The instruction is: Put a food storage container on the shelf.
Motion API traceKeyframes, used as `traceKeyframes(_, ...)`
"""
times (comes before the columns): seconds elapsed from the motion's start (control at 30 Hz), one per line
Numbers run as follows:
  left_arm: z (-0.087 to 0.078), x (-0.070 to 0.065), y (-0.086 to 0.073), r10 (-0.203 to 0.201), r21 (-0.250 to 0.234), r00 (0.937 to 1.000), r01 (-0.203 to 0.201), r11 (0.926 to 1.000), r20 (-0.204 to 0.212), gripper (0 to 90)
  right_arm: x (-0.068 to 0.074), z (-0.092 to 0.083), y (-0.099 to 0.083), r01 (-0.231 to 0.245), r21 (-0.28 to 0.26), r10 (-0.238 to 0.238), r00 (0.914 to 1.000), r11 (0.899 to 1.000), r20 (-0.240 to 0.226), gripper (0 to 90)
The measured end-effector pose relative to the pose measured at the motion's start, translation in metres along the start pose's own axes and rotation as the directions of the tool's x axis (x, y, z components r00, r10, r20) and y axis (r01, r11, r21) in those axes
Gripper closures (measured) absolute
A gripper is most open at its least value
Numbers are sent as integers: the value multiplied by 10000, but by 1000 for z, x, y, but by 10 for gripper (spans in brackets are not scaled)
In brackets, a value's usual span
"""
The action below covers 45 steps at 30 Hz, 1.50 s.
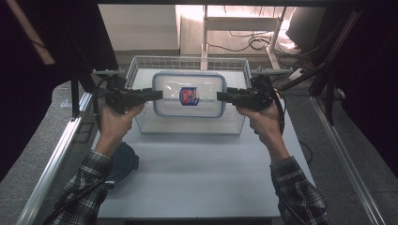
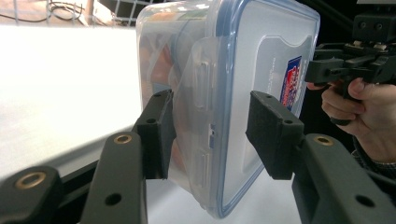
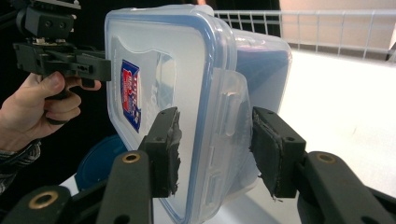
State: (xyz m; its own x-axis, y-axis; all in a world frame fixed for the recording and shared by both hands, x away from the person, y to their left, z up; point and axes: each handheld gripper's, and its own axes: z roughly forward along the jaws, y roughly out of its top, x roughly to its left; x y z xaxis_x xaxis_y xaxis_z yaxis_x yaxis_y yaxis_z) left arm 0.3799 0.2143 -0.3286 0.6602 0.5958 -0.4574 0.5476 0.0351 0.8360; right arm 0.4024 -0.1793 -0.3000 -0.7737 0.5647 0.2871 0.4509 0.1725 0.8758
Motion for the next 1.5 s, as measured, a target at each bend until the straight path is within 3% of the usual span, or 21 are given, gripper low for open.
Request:
traceKeyframes(0.17,5,9,11,-261,-149,9996,263,9995,123,521,-7,4,17,-55,-98,56,10000,9999,80,530)
traceKeyframes(0.43,6,19,31,-209,-288,9997,206,9994,-115,521,-18,16,31,-244,-178,245,9997,9995,66,529)
traceKeyframes(0.67,14,30,31,-370,-143,9984,365,9992,-422,517,-32,31,29,-726,-214,728,9973,9971,95,520)
traceKeyframes(0.8,16,36,28,-563,-165,9979,558,9983,-311,515,-37,36,27,-914,-281,916,9958,9954,80,521)
traceKeyframes(0.93,17,37,30,-414,-193,9983,407,9990,-403,507,-38,39,30,-1100,-272,1107,9935,9936,255,508)
traceKeyframes(1.17,20,39,30,-315,-231,9981,303,9993,-533,491,-35,45,33,-825,-229,840,9936,9963,753,470)
traceKeyframes(1.33,26,37,31,-121,-118,9973,113,9999,-723,436,-36,47,34,-809,-210,822,9939,9965,738,465)
traceKeyframes(1.5,28,38,31,-230,-194,9972,217,9996,-716,422,-39,49,33,-800,-271,817,9943,9964,684,457)
